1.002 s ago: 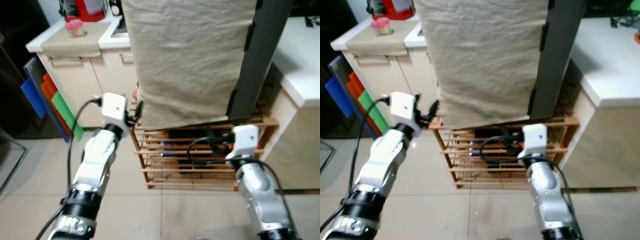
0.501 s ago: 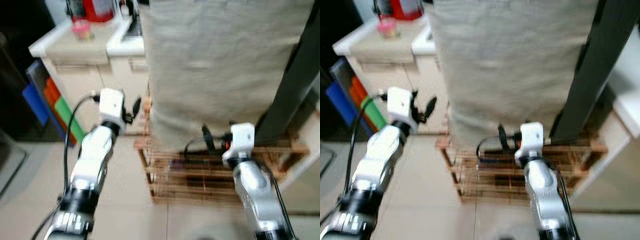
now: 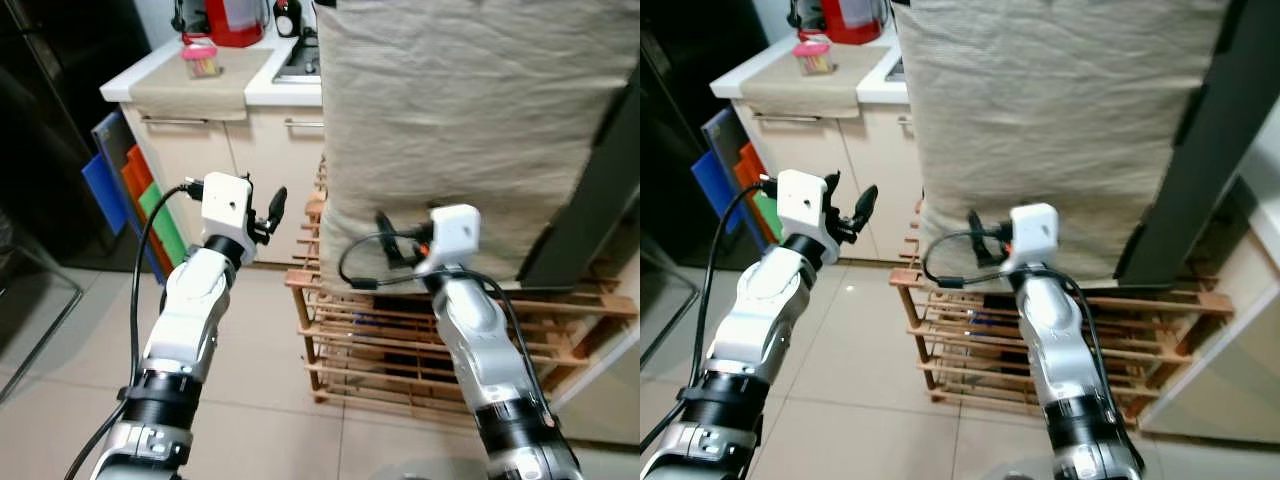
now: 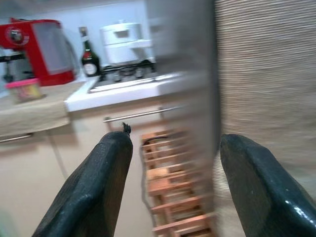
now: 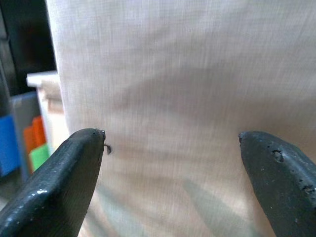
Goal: Restocking fridge
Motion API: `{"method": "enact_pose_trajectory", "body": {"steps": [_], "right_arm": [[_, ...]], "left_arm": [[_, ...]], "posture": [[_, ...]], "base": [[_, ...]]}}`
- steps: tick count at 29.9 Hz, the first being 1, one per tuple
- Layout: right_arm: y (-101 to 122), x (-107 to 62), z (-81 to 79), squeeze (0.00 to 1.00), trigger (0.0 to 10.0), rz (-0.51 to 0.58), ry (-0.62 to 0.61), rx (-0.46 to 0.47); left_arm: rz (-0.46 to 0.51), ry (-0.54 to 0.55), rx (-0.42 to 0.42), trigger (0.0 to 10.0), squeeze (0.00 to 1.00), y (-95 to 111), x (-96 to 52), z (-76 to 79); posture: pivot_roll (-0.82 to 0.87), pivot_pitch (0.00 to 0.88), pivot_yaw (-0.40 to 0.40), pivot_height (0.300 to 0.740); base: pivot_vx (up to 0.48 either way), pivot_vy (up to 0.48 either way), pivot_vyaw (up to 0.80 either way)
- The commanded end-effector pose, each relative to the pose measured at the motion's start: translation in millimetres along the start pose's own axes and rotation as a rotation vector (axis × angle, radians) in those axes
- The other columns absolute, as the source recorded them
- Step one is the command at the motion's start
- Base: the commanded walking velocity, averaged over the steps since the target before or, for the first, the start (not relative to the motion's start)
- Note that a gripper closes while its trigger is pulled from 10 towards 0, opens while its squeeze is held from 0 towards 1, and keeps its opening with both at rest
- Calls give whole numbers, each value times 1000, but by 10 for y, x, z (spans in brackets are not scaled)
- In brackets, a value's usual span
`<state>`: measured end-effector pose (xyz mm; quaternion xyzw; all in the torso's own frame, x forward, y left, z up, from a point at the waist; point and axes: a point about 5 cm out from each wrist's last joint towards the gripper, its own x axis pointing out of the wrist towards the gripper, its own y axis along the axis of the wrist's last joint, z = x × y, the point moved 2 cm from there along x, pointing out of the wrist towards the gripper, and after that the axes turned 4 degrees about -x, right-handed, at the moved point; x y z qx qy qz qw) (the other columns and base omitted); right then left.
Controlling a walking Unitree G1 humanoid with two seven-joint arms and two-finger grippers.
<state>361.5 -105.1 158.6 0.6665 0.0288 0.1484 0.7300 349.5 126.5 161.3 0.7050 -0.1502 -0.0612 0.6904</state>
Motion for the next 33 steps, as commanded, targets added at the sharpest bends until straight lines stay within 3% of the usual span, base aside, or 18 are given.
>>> {"method": "enact_pose_trajectory", "body": {"steps": [1, 9, 12, 18, 19, 20, 23, 24, 25, 29, 33], "right_arm": [[-41, 38, 7, 176, 10000, -18, -8, -9], [87, 277, -14, 176, 10000, 7, 0, -29], [62, 234, 57, 169, 10000, 9, -26, -19], [-51, -48, 159, 137, 10000, 1, -64, -11], [-79, -173, 159, 0, 10000, -2, -53, 0], [-102, -350, 146, 0, 10000, -2, -33, -4], [-109, -438, 157, 0, 10000, 0, -40, 4], [-148, -592, 206, 0, 10000, -14, -66, 21], [-148, -592, 206, 0, 10000, -14, -66, 21], [-355, -915, 445, 0, 10000, -103, -169, 11], [-427, -986, 540, 0, 10000, -157, -200, -1]], "left_arm": [[1, 4, 1, 10000, 0, 18, -27, -12], [-14, 32, 22, 10000, 0, 4, -94, -47], [-12, 43, 44, 10000, 0, 17, -101, -58], [43, 54, -32, 10000, 0, 121, -142, -71], [59, 65, -49, 10000, 0, 155, -171, -83], [75, 74, -60, 10000, 0, 193, -230, -90], [76, 78, -66, 10000, 0, 196, -268, -92], [59, 89, -91, 10000, 0, 161, -336, -102], [59, 89, -91, 10000, 0, 161, -336, -102], [12, 117, -156, 10000, 0, 53, -402, -160], [-7, 102, -147, 10000, 0, 39, -392, -217]], "posture": [[-74, 0, 72, 740], [-46, 0, 55, 740], [-41, 0, 51, 740], [-48, 0, 55, 740], [-52, 0, 59, 740], [-56, 0, 64, 740], [-59, 0, 65, 740], [-63, 0, 65, 740], [-63, 0, 65, 740], [-64, 0, 59, 740], [-66, 0, 62, 740]], "base": [[0, 0, 0], [0, 0, 0], [0, 0, 0], [0, 80, 0], [0, 480, 0], [0, 480, 0], [0, 480, 0], [0, 480, 0], [0, 480, 0], [0, 480, 0], [0, 480, -200]]}}
